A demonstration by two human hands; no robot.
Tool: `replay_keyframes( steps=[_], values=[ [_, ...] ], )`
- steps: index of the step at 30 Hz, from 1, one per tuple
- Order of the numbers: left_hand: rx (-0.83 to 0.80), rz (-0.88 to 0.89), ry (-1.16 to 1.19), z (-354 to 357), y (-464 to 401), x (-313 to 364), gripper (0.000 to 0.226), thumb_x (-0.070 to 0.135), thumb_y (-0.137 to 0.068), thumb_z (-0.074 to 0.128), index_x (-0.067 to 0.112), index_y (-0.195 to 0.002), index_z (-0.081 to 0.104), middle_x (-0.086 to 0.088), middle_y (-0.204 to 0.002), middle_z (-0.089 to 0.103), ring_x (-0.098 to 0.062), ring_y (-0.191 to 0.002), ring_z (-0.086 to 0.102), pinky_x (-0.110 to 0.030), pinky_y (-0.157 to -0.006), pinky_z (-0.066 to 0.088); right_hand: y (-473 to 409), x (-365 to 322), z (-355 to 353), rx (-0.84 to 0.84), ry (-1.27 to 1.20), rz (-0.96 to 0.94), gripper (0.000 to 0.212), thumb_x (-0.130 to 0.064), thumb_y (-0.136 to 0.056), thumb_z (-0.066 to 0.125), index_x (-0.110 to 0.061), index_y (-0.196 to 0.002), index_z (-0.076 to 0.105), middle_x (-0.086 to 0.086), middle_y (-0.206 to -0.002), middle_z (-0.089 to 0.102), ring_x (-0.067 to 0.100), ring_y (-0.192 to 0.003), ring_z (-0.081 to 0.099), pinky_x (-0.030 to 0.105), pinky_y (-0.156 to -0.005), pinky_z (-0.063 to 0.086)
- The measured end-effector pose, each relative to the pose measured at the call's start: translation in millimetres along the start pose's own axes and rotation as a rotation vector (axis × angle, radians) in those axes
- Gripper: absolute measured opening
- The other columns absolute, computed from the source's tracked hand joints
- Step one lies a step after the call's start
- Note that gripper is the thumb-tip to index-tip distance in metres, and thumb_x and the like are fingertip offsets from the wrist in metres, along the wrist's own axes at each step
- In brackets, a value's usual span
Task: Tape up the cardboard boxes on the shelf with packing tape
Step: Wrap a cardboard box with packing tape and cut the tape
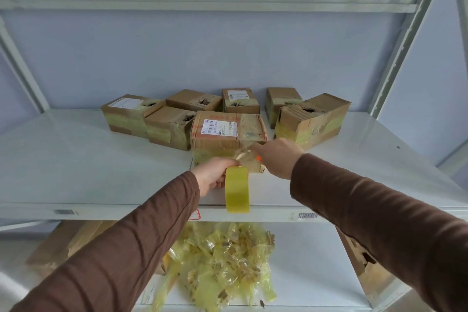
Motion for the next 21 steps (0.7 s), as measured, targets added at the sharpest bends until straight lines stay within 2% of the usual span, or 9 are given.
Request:
replay_keyframes(
  steps=[2,4,6,9,11,14,16,18,21],
  values=[
    [0.005,-0.003,-0.010,0.1,1.1,-0.6,0.018,0.033,-0.101,0.060,0.016,-0.104,0.067,-0.013,-0.102,0.056,-0.027,-0.093,0.050,-0.033,-0.071,0.034,5.4,10.9,-6.5,0.002,-0.088,0.011,0.025,-0.019,-0.107,0.046,-0.020,-0.132,0.047,0.005,-0.096,0.069,0.025,-0.082,0.067,0.035,-0.066,0.053],
    [0.004,0.002,-0.036,0.9,1.2,1.5,0.017,0.031,-0.101,0.059,0.017,-0.095,0.066,-0.013,-0.101,0.058,-0.025,-0.094,0.050,-0.034,-0.077,0.035,3.7,24.0,-26.9,0.128,-0.281,0.034,0.013,-0.026,-0.106,0.050,-0.019,-0.117,0.048,0.004,-0.092,0.069,0.021,-0.076,0.065,0.035,-0.067,0.055],
    [0.003,0.009,-0.063,3.8,1.4,5.7,0.017,0.028,-0.101,0.058,0.019,-0.087,0.061,-0.012,-0.096,0.056,-0.024,-0.088,0.050,-0.035,-0.081,0.036,0.6,31.0,-43.0,0.279,-0.479,0.049,0.011,-0.021,-0.104,0.054,-0.018,-0.110,0.046,0.002,-0.094,0.065,0.020,-0.076,0.062,0.038,-0.072,0.057],
    [0.011,-0.014,-0.132,5.4,4.5,9.3,0.020,0.026,-0.102,0.056,0.018,-0.085,0.060,-0.008,-0.082,0.057,-0.022,-0.072,0.052,-0.030,-0.067,0.041,-6.2,29.1,-29.3,0.347,-0.610,0.129,0.021,-0.024,-0.100,0.061,-0.013,-0.118,0.058,0.002,-0.109,0.059,0.021,-0.091,0.060,0.036,-0.085,0.054],
    [-0.008,-0.060,-0.227,3.9,9.7,7.5,0.021,0.025,-0.102,0.058,0.016,-0.083,0.063,-0.003,-0.072,0.058,-0.019,-0.065,0.054,-0.027,-0.063,0.042,-10.1,28.6,-13.5,0.382,-0.586,0.190,0.021,-0.028,-0.098,0.066,-0.012,-0.111,0.065,0.003,-0.103,0.056,0.023,-0.091,0.058,0.037,-0.081,0.053],
    [-0.089,-0.111,-0.364,3.2,20.4,1.1,0.017,0.023,-0.100,0.062,0.012,-0.087,0.066,-0.006,-0.075,0.060,-0.022,-0.070,0.056,-0.028,-0.067,0.043,-9.8,26.2,-8.4,0.478,-0.500,0.201,0.019,-0.026,-0.095,0.070,-0.012,-0.107,0.066,0.004,-0.100,0.053,0.026,-0.095,0.056,0.040,-0.075,0.053],
    [-0.107,-0.095,-0.383,0.7,23.9,-1.0,0.015,0.024,-0.098,0.064,0.011,-0.092,0.065,-0.009,-0.079,0.057,-0.023,-0.074,0.053,-0.029,-0.070,0.042,-6.9,19.7,-5.2,0.492,-0.414,0.177,0.024,-0.026,-0.093,0.073,-0.014,-0.111,0.063,0.004,-0.107,0.053,0.027,-0.099,0.053,0.042,-0.071,0.055],
    [-0.091,-0.055,-0.402,-2.6,26.3,-0.3,0.015,0.026,-0.096,0.066,0.013,-0.091,0.063,-0.008,-0.076,0.054,-0.020,-0.067,0.050,-0.026,-0.063,0.041,-1.9,13.1,0.5,0.489,-0.333,0.158,0.033,-0.025,-0.090,0.075,-0.014,-0.117,0.059,0.006,-0.115,0.052,0.027,-0.102,0.050,0.042,-0.069,0.057],
    [-0.073,-0.006,-0.338,-7.1,32.4,-3.0,0.019,0.028,-0.097,0.066,0.009,-0.097,0.069,-0.009,-0.083,0.059,-0.018,-0.070,0.054,-0.025,-0.064,0.042,2.8,10.9,7.2,0.479,-0.283,0.154,0.047,-0.025,-0.086,0.079,-0.014,-0.125,0.055,0.007,-0.122,0.051,0.027,-0.107,0.047,0.041,-0.078,0.058]
  ],
)
Point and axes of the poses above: each hand's wrist, its own y-axis away from the middle knuckle, its own z-axis out of the palm, x = y × z, the point moved 9 cm from there along -y, towards the middle knuckle
